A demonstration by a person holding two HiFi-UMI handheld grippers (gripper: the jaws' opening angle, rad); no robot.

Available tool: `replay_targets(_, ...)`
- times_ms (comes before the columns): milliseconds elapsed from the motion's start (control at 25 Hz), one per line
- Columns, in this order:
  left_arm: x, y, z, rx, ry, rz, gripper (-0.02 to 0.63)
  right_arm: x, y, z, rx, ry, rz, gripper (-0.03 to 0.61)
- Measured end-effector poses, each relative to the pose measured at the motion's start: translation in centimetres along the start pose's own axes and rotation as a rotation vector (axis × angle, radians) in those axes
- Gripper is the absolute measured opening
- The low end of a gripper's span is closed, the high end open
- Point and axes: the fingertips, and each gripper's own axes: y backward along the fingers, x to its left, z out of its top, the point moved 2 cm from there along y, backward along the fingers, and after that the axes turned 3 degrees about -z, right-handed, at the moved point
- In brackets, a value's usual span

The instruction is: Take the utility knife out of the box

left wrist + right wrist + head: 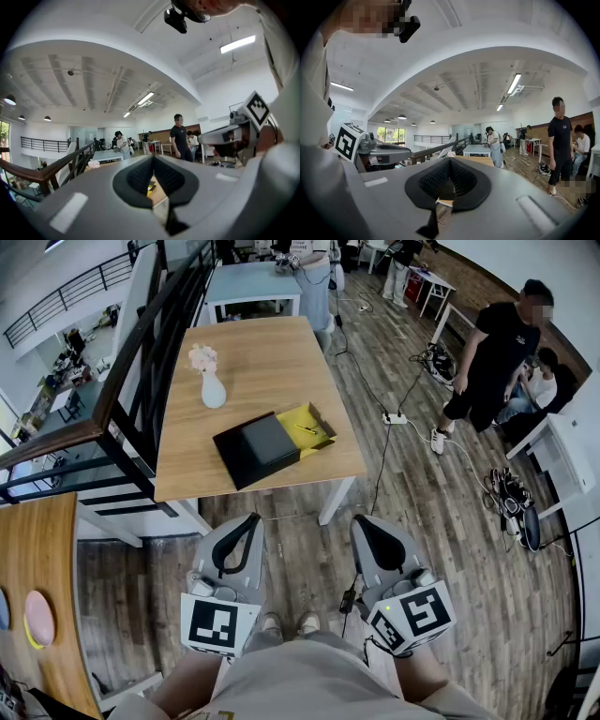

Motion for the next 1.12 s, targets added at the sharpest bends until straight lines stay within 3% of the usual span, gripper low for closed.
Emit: replay_targets(1120,-3.7,-1.6,-0.7,0.031,0.010,0.004,0.002,-3.1,1.5,-1.9,0.007,-0.030,0.030,0.000)
